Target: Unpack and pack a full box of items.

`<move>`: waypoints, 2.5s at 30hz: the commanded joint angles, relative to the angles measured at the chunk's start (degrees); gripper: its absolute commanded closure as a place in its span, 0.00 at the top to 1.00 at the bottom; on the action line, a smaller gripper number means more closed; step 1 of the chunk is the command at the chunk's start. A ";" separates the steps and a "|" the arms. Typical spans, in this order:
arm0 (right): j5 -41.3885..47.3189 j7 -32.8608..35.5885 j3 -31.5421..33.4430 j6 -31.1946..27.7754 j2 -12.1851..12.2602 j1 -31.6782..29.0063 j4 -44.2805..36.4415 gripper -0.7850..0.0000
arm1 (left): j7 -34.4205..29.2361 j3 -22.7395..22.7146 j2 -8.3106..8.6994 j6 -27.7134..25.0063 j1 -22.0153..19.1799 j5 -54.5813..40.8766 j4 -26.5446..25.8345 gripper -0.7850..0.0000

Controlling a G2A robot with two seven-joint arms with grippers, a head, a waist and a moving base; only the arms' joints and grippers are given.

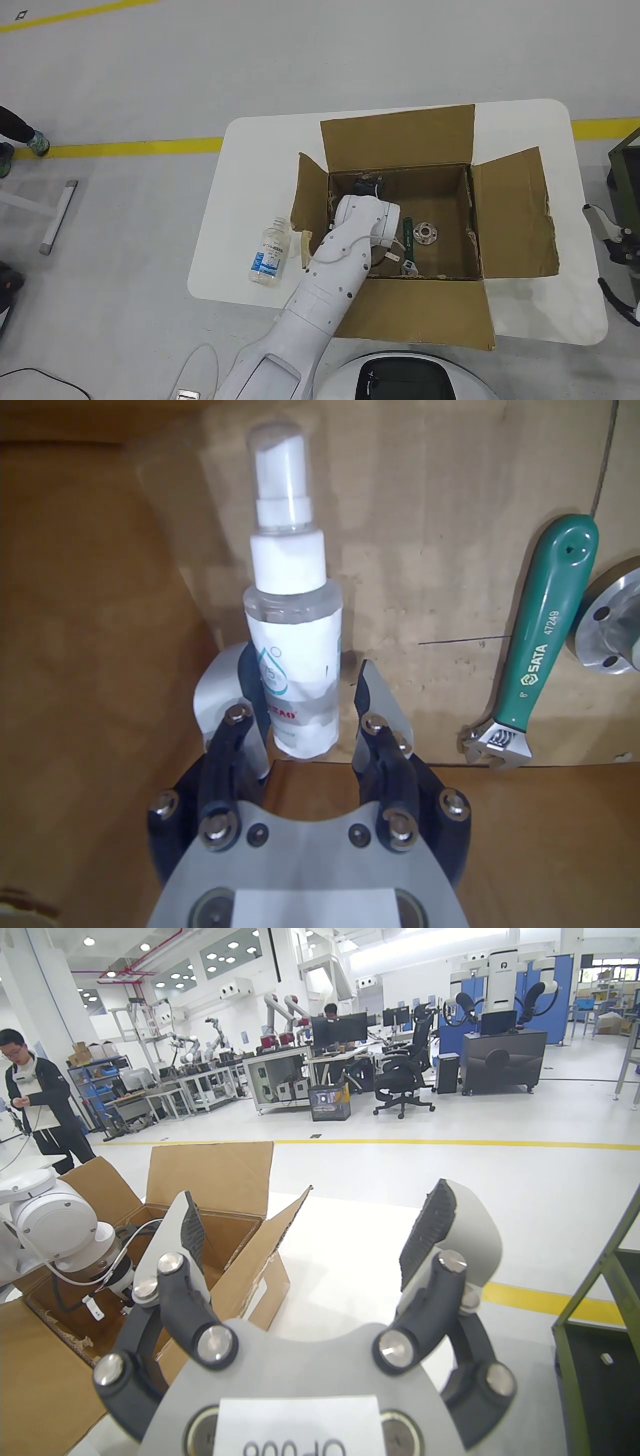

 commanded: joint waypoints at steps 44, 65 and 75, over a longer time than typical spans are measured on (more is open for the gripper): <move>0.00 0.00 0.00 0.00 0.00 0.00 0.00 1.00 | -8.32 -12.28 3.19 -11.83 14.77 10.43 -52.28 0.00; 0.00 0.00 0.00 0.00 0.00 0.00 0.00 1.00 | -8.32 -19.14 2.98 -11.13 13.67 8.77 -47.16 0.00; 0.06 0.49 -0.11 0.40 -0.07 0.57 -0.01 1.00 | -8.32 -22.52 3.47 -11.64 12.82 10.65 -50.01 0.00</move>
